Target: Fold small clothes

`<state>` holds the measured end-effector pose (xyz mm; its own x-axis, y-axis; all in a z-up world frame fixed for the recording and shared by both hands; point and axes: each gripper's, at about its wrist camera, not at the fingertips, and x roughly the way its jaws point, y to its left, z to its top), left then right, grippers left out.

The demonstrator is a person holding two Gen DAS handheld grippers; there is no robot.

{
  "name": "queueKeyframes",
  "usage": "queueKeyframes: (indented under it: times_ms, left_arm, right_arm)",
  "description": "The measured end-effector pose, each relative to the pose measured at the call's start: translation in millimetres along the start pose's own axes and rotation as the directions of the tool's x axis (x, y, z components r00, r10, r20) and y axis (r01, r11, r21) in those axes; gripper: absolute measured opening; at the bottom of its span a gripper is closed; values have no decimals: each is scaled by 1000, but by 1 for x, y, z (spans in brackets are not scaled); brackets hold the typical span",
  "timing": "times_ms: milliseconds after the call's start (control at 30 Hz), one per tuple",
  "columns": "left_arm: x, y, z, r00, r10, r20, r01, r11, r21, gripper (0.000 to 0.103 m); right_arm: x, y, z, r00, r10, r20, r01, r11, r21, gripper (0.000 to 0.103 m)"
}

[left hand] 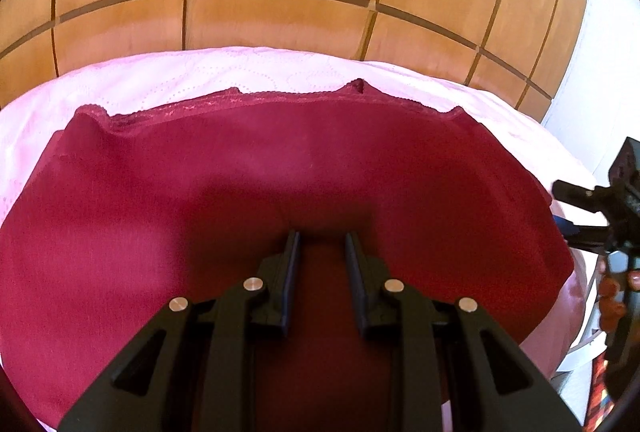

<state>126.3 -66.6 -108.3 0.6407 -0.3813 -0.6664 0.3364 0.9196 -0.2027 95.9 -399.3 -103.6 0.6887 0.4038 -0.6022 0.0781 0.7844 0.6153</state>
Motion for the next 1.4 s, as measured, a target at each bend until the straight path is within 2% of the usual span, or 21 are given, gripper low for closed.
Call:
queueKeyframes:
  times_ms: [267, 400, 467, 600, 667, 700, 733, 767, 800, 900, 1067, 1267, 1400]
  left_arm:
    - [1, 2, 2, 1000, -11, -17, 11, 1000, -16, 22]
    - [1, 3, 2, 1000, -17, -23, 17, 1000, -20, 22]
    - [2, 3, 2, 1000, -20, -24, 20, 1000, -23, 22]
    - [3, 3, 2, 1000, -13, -22, 12, 1000, -27, 22]
    - [1, 3, 3, 1000, -14, -22, 13, 999, -34, 22]
    - [-1, 3, 3, 1000, -17, -22, 16, 999, -40, 22]
    - [-2, 4, 3, 999, -24, -24, 23, 999, -50, 23]
    - [-4, 6, 4, 999, -35, -25, 34, 998, -61, 25]
    - [-7, 8, 5, 998, -56, -23, 54, 995, -78, 30]
    - [-16, 13, 8, 997, -76, -13, 74, 993, -92, 42]
    - [-34, 25, 14, 999, -29, 23, 31, 995, -94, 54]
    - [-59, 66, 14, 997, 55, 58, -42, 980, -193, 58]
    - [-76, 94, 11, 982, 171, 74, -150, 962, -228, 59]
  right_arm:
    - [21, 3, 18, 998, 55, 13, -55, 997, 56, 84]
    - [18, 8, 11, 994, 110, -8, -110, 993, 39, 82]
    - [17, 11, 6, 994, 109, -20, -108, 994, 16, 82]
    - [24, 10, 5, 999, 44, -19, -44, 999, 7, 68]
    - [29, 13, 5, 999, 36, -16, -35, 999, 14, 62]
    - [30, 15, 6, 999, 40, -17, -40, 999, 13, 56]
    - [31, 17, 7, 999, 38, -15, -38, 999, 10, 43]
    - [31, 18, 7, 999, 34, -15, -34, 999, 9, 37]
    - [29, 17, 9, 999, 42, -11, -42, 999, 19, 33]
    - [26, 12, 12, 997, 84, 1, -83, 994, 75, 30]
    - [16, 20, 15, 987, 156, 20, -158, 981, 116, 29]
    - [6, 52, 25, 977, 213, 26, -214, 973, 85, 29]
    - [2, 77, 31, 966, 260, 12, -260, 962, 80, 29]
